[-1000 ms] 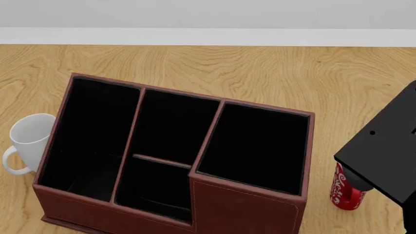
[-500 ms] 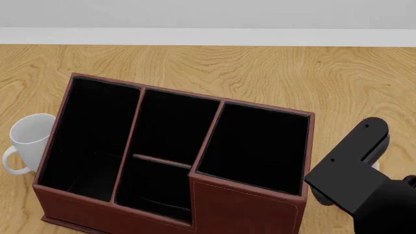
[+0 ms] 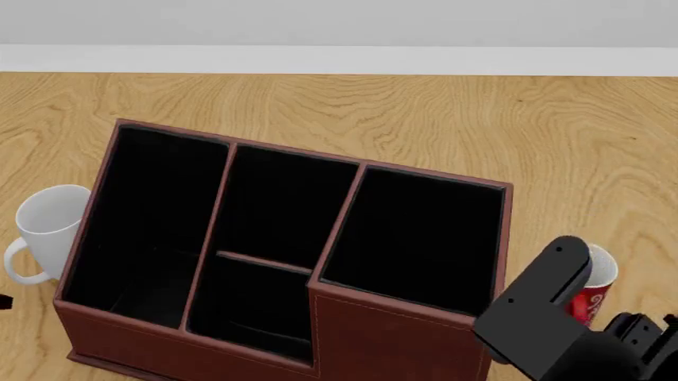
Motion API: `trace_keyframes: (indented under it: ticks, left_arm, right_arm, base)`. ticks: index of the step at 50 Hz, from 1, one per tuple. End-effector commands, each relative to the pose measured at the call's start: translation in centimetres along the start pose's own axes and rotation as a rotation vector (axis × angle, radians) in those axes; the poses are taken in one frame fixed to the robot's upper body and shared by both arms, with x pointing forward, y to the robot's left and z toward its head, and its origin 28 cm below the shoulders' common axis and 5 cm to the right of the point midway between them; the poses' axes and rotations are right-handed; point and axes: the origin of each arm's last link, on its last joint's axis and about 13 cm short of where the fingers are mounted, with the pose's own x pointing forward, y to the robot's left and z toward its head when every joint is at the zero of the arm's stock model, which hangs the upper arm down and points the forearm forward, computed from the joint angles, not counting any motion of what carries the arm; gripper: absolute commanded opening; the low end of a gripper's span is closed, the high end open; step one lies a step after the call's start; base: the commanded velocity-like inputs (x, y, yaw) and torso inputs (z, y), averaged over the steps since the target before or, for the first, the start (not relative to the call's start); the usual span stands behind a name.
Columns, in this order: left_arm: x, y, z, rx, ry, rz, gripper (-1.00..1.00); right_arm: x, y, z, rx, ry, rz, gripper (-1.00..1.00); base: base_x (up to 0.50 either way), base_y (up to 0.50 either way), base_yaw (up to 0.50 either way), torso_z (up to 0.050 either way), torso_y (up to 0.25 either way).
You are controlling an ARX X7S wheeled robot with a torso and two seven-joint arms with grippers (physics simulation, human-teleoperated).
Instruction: Pick up the book and place it in the right compartment of the caddy.
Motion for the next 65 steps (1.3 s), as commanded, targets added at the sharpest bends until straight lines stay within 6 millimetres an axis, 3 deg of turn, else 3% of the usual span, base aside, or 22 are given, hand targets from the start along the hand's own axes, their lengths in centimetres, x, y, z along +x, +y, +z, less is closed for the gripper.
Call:
trace_keyframes:
  ticks: [1, 65]
  left_arm:
    - [0.2, -0.2, 0.1, 0.001, 0.002, -0.012, 1.0]
    - [0.2, -0.1, 0.1, 0.014, 0.007, -0.004, 1.0]
  right_arm:
    - [2.2, 0.6, -0.6, -0.015, -0.015, 0.015, 1.0]
    - [7.5, 1.5, -1.3, -0.085, 0.076, 0.054, 1.0]
  base:
    - [0.0, 0.0, 0.0, 0.0, 0.0]
    - [0.0, 0.0, 0.0, 0.0, 0.0]
